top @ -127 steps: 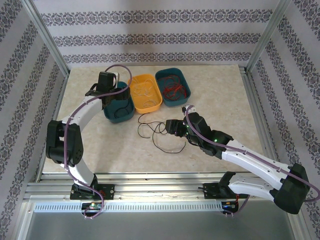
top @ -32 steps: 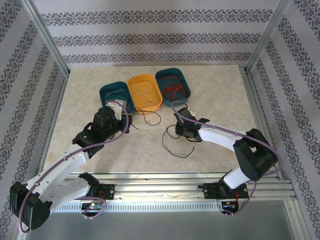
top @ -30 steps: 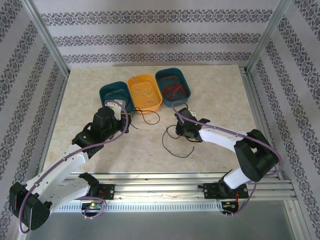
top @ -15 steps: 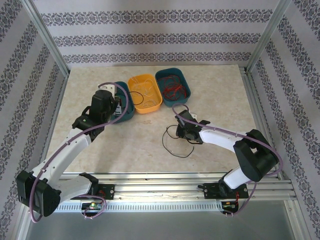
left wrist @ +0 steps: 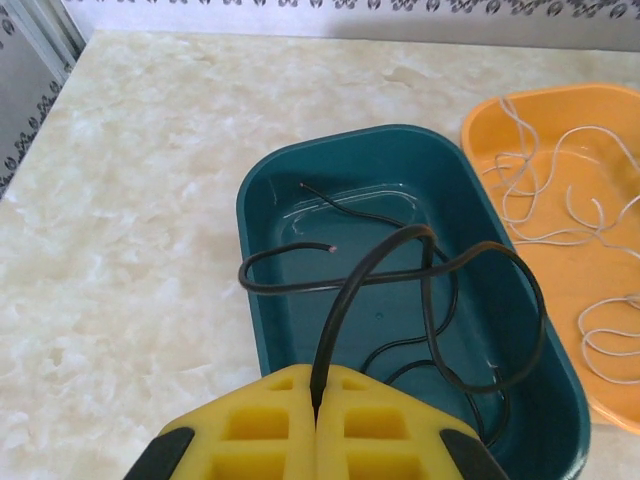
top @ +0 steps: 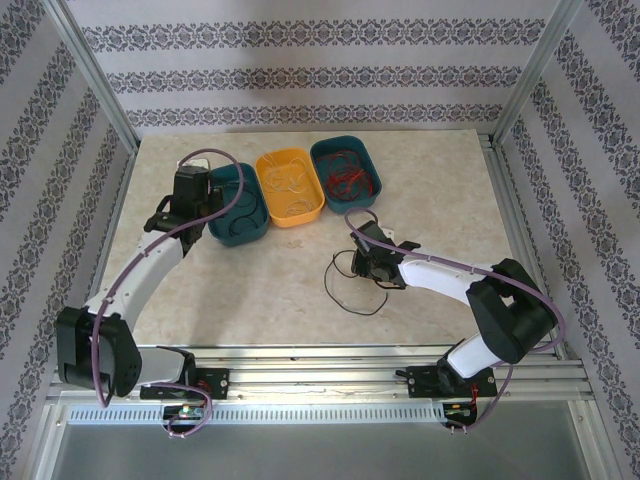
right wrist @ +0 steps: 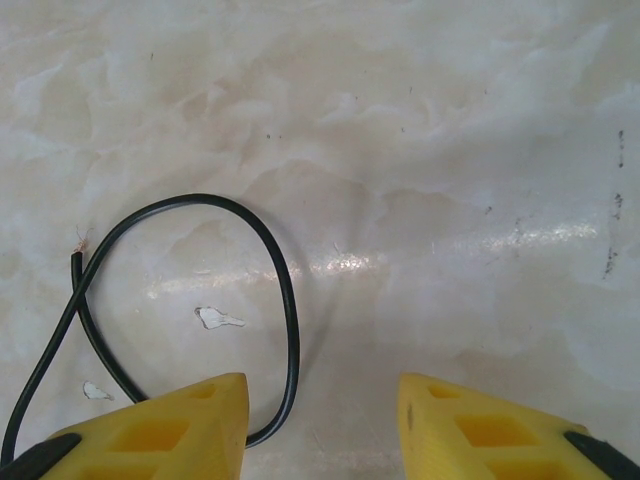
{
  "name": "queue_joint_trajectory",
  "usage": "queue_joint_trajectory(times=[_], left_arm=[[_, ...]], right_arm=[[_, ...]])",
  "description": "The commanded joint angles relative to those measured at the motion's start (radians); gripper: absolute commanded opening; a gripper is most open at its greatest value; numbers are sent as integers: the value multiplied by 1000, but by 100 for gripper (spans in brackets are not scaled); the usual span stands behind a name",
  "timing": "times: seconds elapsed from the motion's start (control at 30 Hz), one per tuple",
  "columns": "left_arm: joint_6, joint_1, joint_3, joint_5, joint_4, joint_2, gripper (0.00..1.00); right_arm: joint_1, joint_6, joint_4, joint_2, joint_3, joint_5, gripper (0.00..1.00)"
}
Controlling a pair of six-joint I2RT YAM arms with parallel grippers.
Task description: Untangle the cables
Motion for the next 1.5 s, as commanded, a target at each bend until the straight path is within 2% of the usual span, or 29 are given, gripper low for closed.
queue_joint_trajectory(times=[0.0,0.43,0.77,0.83,0.97,1.17,1.33,1.4,1.47], left_arm=[[28,23,44,21,38,31,0],[66,44,130,48,-30,199,0],[84,44,153,54,-58,273,0],[86,43,155,61,-62,281,15],[80,44,161,86,-72,290,36],[66,44,151,110,-88,263,52],[29,43,116,169,-93,190,78],[3,44,92,220,-94,151,96],[-20,41,69,277,-98,114,100]], right_arm=[[-4,11,-6,-18,8,-7,45],[-3,9,-7,-51,-3,-1,50],[-3,10,-18,-70,-7,-1,52],[-3,10,-18,-74,-5,-2,52],[0,10,-19,-80,0,-3,52],[2,10,-25,-88,0,1,52],[2,16,-25,-87,-2,4,53],[1,19,-22,-82,-2,1,54],[1,24,-18,-72,-3,-2,54]])
